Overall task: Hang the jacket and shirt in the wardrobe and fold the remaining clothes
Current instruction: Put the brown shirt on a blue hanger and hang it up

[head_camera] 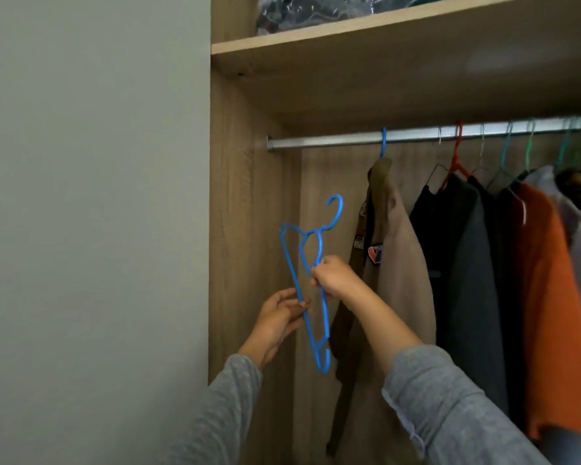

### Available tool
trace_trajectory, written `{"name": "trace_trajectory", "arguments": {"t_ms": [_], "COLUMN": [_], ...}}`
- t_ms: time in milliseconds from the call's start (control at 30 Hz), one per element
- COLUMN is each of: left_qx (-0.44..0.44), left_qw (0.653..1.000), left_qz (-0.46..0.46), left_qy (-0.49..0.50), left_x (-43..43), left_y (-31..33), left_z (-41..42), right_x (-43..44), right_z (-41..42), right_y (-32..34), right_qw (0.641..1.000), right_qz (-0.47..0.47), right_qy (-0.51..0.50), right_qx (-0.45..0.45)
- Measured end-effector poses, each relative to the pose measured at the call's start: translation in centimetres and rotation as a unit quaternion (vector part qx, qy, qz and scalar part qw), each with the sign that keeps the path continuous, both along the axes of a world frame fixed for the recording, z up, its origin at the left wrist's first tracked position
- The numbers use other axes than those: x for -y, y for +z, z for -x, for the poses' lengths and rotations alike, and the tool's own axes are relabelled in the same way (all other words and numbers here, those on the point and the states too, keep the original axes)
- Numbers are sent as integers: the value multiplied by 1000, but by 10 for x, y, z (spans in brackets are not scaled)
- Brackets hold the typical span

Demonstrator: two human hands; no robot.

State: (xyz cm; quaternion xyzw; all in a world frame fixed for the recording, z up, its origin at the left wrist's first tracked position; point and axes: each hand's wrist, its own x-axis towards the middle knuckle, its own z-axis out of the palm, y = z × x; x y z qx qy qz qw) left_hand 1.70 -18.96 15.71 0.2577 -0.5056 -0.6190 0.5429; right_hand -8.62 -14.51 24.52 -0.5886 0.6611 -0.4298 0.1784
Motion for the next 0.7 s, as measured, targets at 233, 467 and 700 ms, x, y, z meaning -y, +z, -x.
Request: {"name": "trace_trajectory", "arguments": {"t_ms": [233, 467, 700], "left_qx": [70, 347, 501], "left_qw": [994, 902, 769], "left_qz": [-84, 94, 308], "left_qy": [10, 238, 251], "left_x": [-100, -194, -273], "left_y": [-73, -100, -102], "left_z": [-35, -72, -92], "right_x": [-110, -214, -300], "right_z": [-26, -6, 19], "right_y": [-81, -130, -136], "right_qw": [994, 997, 991], "right_qz": [-25, -44, -19], "right_qy": [-63, 11, 129], "right_qx": [-88, -66, -12]}}
